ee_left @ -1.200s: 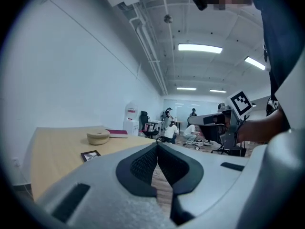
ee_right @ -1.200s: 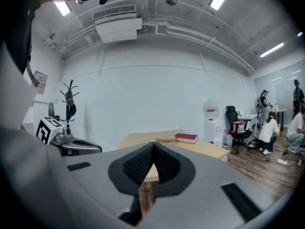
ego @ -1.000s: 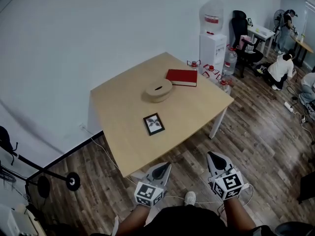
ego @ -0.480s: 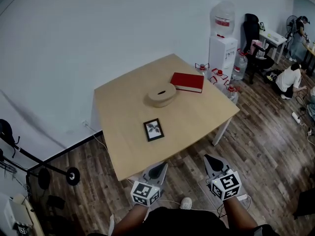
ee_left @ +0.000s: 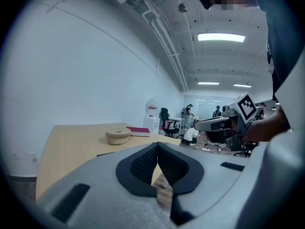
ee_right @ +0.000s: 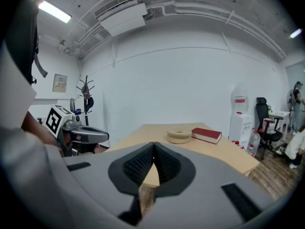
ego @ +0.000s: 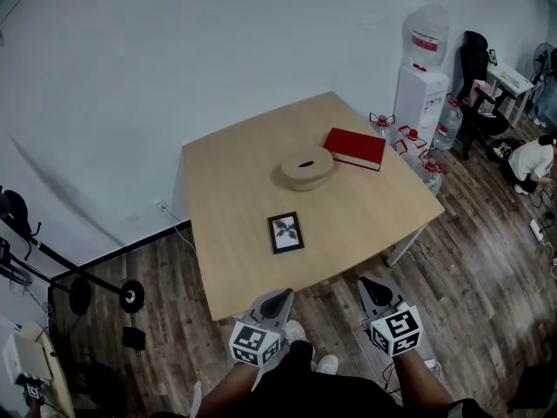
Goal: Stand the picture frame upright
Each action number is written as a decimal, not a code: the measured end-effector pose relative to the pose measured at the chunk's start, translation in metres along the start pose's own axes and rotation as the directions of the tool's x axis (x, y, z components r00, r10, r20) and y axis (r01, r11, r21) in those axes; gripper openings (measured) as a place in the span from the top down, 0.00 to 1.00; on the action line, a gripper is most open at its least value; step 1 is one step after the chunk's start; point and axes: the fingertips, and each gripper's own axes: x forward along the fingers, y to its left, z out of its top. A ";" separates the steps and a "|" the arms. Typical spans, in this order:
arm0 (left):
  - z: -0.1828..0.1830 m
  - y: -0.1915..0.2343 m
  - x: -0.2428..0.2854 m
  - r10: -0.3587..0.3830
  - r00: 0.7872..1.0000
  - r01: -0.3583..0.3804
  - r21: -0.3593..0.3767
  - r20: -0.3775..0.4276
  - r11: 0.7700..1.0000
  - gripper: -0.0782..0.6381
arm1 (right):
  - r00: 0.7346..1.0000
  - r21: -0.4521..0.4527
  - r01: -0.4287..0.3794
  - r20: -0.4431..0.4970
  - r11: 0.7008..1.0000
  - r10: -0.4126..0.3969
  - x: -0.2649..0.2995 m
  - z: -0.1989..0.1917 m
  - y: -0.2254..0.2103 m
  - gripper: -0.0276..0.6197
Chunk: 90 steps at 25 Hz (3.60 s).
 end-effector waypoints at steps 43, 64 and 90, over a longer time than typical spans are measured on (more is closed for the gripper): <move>0.006 0.304 0.052 0.235 0.971 -0.239 -0.076 -0.051 0.968 0.90 | 0.913 0.094 -0.061 -0.397 0.994 0.094 0.369 -0.074 -0.004 0.82; 0.000 0.326 0.049 0.320 0.944 -0.327 -0.109 -0.078 0.939 0.90 | 0.817 0.290 0.138 -0.573 0.947 0.056 0.419 -0.142 -0.039 0.76; 0.010 0.301 0.091 0.283 0.957 -0.288 -0.110 -0.066 0.951 0.90 | 0.897 0.221 0.089 -0.442 0.971 0.018 0.399 -0.078 -0.088 0.85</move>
